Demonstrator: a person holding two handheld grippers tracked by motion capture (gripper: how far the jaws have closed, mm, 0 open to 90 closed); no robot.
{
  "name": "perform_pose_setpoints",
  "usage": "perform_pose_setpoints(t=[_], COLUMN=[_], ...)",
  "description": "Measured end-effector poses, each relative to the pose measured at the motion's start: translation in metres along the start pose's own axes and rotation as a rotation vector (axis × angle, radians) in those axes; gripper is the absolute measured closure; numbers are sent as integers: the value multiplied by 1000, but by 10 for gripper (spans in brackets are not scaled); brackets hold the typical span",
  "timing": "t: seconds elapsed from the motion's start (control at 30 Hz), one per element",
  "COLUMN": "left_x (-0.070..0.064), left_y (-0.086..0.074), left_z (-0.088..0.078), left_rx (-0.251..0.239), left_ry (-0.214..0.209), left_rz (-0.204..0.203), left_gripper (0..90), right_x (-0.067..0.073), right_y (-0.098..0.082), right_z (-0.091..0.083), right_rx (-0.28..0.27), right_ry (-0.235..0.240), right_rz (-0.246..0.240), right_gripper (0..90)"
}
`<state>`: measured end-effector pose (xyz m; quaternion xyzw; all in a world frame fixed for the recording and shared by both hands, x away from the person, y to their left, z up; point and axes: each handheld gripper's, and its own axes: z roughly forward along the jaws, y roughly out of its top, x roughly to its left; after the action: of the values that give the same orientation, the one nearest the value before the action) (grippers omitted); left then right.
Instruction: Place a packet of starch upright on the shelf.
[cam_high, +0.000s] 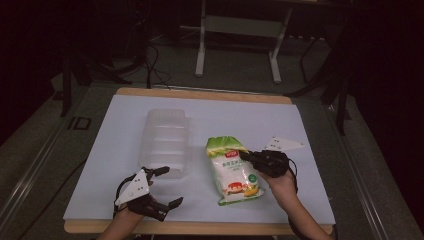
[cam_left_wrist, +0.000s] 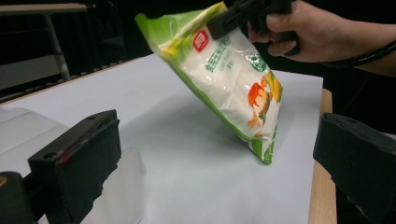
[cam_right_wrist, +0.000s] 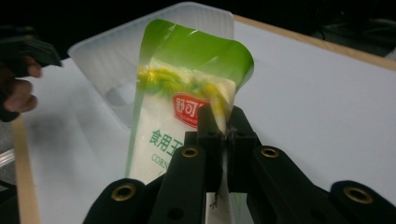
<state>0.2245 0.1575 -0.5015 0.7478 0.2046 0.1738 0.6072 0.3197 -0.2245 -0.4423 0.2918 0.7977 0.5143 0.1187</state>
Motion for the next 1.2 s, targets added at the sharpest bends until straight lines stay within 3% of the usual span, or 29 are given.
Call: perform_pose_setpoints(t=[0.23, 0.47, 0.53, 0.67, 0.8, 1.2], left_x=[-3, -9, -9, -8, -4, 0], left_y=[4, 16, 20, 32, 48, 83], left_z=[1, 4, 6, 7, 9, 45], left_rx=[-16, -11, -22, -31, -48, -44], left_ry=[-10, 35, 46, 54, 13, -81], left_rz=[-8, 4, -19, -2, -39, -22], left_gripper=[12, 12, 12, 12, 12, 12], right_x=[12, 19, 19, 22, 28, 43], right_y=[11, 23, 26, 35, 43, 58], right_z=[-12, -19, -23, -31, -37, -49], right_rx=[-46, -79, -94, -124, -139, -184], right_ry=[15, 0, -3, 10, 23, 74], right_rz=[-36, -70, -71, -77, -87, -103], right_gripper=[875, 876, 876, 876, 876, 875])
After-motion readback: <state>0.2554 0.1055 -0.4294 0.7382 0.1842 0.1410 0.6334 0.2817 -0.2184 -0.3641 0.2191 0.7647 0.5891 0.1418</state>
